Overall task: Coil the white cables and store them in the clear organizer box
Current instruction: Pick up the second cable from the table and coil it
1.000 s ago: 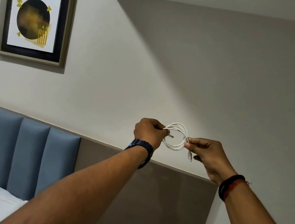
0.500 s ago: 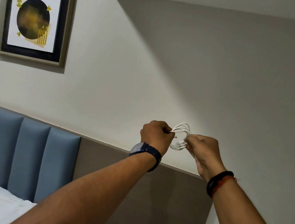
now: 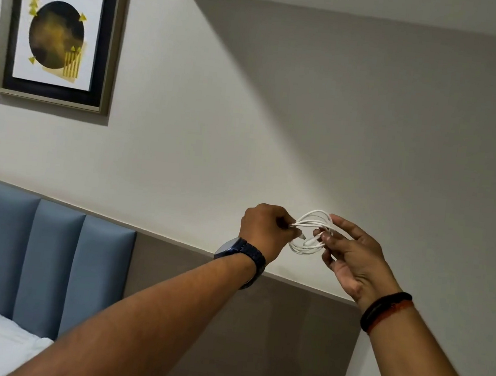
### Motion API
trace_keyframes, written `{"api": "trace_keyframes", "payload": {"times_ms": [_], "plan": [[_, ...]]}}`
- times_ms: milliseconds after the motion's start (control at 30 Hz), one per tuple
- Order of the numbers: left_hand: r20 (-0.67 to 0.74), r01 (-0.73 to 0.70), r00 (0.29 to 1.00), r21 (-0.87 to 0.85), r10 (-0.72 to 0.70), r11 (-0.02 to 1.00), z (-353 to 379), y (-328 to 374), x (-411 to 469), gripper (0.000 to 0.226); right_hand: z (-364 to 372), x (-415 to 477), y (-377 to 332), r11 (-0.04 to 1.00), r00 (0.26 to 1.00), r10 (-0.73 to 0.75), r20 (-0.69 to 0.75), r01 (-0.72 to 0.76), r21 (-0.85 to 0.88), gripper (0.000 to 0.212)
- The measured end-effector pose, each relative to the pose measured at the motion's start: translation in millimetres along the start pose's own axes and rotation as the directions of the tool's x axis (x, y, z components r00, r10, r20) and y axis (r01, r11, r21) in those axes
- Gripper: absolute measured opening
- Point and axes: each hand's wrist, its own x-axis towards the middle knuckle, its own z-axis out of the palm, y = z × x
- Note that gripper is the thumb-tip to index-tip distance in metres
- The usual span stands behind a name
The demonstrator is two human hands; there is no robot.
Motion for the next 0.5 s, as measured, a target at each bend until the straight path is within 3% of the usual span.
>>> {"api": "trace_keyframes", "payload": {"times_ms": [367,500], "plan": [[0.007,-0.138,0.990,0.072,0.137,0.988,10,-4,-6,0.010,-5,3,1,0.994,0.999,-0.016,-0.029,0.019,0.103,0.031],[0.013,-0.177,0.984,0.095,0.176,0.980,13,-4,-7,0.009,-1,2,4,0.985,0.979,-0.157,-0.128,0.164,0.048,0.031]]}}
